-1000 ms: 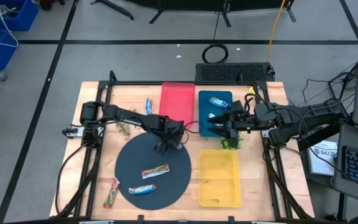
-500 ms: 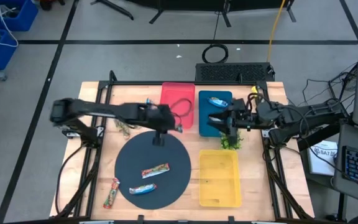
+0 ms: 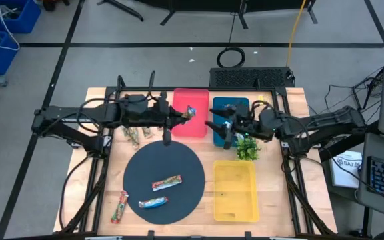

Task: Pick and place Granola Bars by type
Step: Put the blue granola bar into the blue bin

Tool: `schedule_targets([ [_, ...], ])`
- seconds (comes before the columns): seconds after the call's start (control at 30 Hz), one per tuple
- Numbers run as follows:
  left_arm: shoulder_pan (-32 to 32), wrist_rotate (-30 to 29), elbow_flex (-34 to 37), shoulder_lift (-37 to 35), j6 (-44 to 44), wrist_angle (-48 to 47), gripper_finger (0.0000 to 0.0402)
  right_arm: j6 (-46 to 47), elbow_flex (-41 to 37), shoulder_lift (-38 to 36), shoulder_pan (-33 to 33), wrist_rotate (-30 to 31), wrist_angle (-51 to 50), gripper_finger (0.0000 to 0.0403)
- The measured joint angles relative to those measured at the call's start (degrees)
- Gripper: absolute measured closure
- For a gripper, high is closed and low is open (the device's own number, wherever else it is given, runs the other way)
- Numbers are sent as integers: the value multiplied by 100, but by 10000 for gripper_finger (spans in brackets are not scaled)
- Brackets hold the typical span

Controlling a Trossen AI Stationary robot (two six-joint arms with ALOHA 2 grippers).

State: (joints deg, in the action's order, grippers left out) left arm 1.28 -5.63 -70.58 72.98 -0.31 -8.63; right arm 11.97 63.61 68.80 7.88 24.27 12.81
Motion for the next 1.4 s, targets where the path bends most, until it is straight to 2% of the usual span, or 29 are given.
schedule_targets([
  [0.1, -76, -49, 12, 55, -242, 156, 392, -49, 3, 164, -153, -69, 498, 148],
  [0.23, -158, -168, 8, 213, -321, 496, 391, 74, 2, 436, -278, -322, 577, 149],
  [0.47, -250, -15, 8, 430, -412, 707, 392, 81, 2, 532, -296, -406, 716, 163],
  [0.63, -260, -28, 8, 653, -478, 906, 389, 235, 2, 532, -302, -505, 854, 187],
  [0.77, -260, -36, 10, 769, -486, 1044, 392, 492, 2, 530, -306, -504, 808, 241],
  [0.9, -249, -45, 10, 781, -466, 1304, 375, 438, 6, 441, -319, -541, 773, 351],
  [0.93, -225, -42, 10, 774, -471, 1334, 365, 329, 7, 399, -330, -558, 746, 367],
  [1.0, -189, -6, 12, 708, -499, 1341, 345, 169, 7, 316, -369, -503, 694, 369],
  [1.1, -110, 156, 10, 595, -486, 1241, 319, 159, 7, 52, -635, -528, 209, 373],
  [1.2, -74, 239, 11, 413, -451, 791, 295, 310, 9, -168, -1039, -645, -750, 376],
  [1.3, -23, 127, 20, 190, -455, 117, 272, 386, -4, -265, -1531, -941, -1752, 378],
  [1.4, -11, -17, 1, 45, -449, -169, 252, 399, 4, -299, -2118, -1274, -2602, 380],
])
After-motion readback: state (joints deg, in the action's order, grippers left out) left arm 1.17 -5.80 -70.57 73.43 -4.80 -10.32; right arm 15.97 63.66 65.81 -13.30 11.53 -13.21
